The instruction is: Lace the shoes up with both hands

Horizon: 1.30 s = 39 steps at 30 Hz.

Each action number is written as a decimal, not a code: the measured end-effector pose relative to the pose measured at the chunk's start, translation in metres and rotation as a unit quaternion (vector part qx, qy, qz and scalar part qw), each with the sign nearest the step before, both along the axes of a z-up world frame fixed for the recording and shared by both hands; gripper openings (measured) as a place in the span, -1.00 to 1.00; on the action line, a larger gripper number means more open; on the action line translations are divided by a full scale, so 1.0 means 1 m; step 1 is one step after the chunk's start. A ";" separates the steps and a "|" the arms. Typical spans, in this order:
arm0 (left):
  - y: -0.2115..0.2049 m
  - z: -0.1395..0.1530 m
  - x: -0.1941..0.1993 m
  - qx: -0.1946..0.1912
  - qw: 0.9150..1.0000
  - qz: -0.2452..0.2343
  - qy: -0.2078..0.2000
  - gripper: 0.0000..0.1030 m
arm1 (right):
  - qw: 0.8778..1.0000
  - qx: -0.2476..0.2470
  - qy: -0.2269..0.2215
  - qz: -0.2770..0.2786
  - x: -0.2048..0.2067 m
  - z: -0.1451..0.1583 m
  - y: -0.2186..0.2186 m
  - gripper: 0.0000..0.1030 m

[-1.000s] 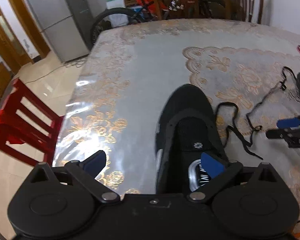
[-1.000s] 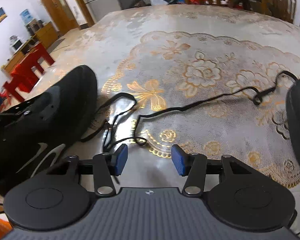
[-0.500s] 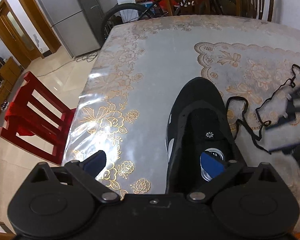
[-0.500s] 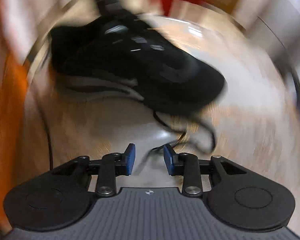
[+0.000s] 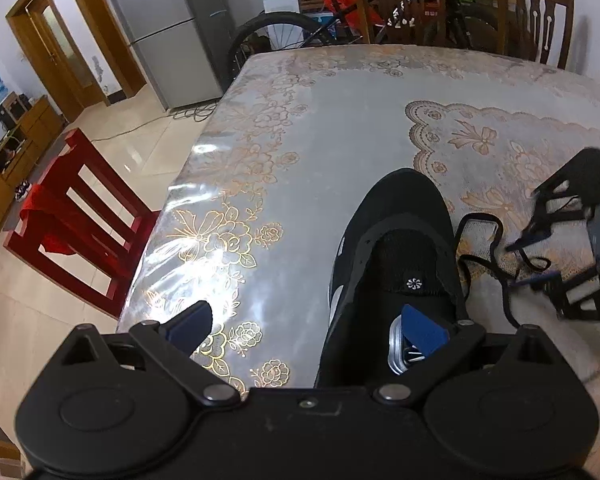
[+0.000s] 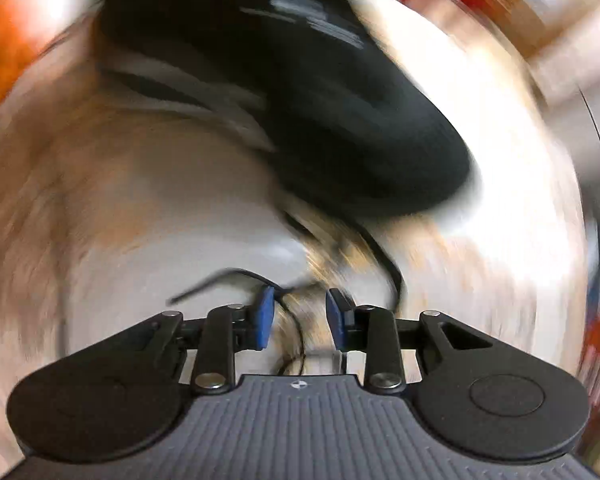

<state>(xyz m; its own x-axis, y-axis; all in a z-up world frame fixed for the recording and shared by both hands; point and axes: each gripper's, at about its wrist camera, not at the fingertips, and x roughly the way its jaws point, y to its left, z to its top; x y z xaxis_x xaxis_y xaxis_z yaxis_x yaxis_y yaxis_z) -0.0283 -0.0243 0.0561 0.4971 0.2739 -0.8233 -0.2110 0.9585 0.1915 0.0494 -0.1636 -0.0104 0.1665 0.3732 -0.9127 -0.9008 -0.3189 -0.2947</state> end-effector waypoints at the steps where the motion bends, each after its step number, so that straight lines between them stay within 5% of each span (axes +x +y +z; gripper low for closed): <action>1: 0.000 0.000 0.000 0.000 1.000 0.001 -0.001 0.96 | 0.997 -0.001 0.024 -0.069 0.011 0.002 0.000 -0.41; 5: -0.002 -0.001 0.002 0.003 1.000 0.004 -0.005 0.96 | 0.958 -0.055 0.115 -0.258 0.041 0.002 -0.017 -0.42; 7: -0.002 -0.002 0.002 0.009 1.000 0.006 -0.007 0.96 | 0.938 -0.092 0.179 -0.283 0.039 0.001 -0.030 -0.37; 8: -0.002 -0.002 0.002 0.010 1.000 0.007 -0.008 0.96 | 0.937 -0.100 0.190 -0.275 0.032 0.002 -0.035 -0.39; 12: 0.002 -0.004 0.002 0.011 1.000 0.016 -0.001 0.96 | 0.991 -0.013 0.099 -0.093 -0.019 0.023 -0.050 -0.40; 14: 0.002 -0.004 0.002 0.011 1.000 0.019 0.000 0.96 | 0.998 0.024 0.012 0.055 -0.040 0.024 -0.056 -0.39; 16: 0.002 -0.004 0.002 0.012 1.000 0.022 0.000 0.96 | 0.982 0.011 -0.052 0.182 -0.047 0.016 -0.058 -0.40; 19: 0.001 -0.003 0.001 0.018 0.999 0.026 0.000 0.96 | 0.953 -0.033 -0.077 0.292 -0.044 0.003 -0.053 -0.40; 25: 0.010 -0.005 -0.001 0.009 0.999 0.049 0.004 0.96 | 0.920 -0.036 -0.067 0.385 -0.035 -0.005 -0.036 -0.43; 26: 0.012 -0.006 -0.001 0.009 0.999 0.053 0.004 0.96 | 0.919 -0.031 -0.063 0.388 -0.036 -0.006 -0.033 -0.66; 27: 0.014 -0.007 -0.002 0.008 0.998 0.057 0.005 0.96 | 0.921 -0.038 -0.056 0.383 -0.037 -0.008 -0.029 -0.94; 29: 0.018 -0.008 -0.002 0.006 0.998 0.062 0.006 0.96 | 0.942 -0.032 -0.034 0.332 -0.036 -0.009 -0.022 -0.97; 32: 0.021 -0.010 -0.001 -0.001 0.999 0.054 0.000 0.96 | 0.985 -0.004 0.050 0.162 -0.014 0.008 -0.009 -0.97; 33: 0.022 -0.010 0.000 -0.007 0.999 0.048 -0.004 0.96 | 0.992 0.023 0.088 0.092 -0.002 0.019 -0.009 -0.97; 34: 0.022 -0.011 0.000 -0.014 0.999 0.041 -0.009 0.96 | 0.990 0.051 0.126 0.021 0.011 0.030 -0.010 -0.97; 36: 0.021 -0.013 0.003 -0.029 0.999 0.019 -0.017 0.96 | 0.964 0.117 0.209 -0.116 0.035 0.049 -0.021 -0.97; 39: 0.021 -0.023 0.011 -0.030 0.999 -0.011 -0.017 0.97 | 0.927 0.185 0.245 -0.216 0.038 0.061 -0.020 -0.96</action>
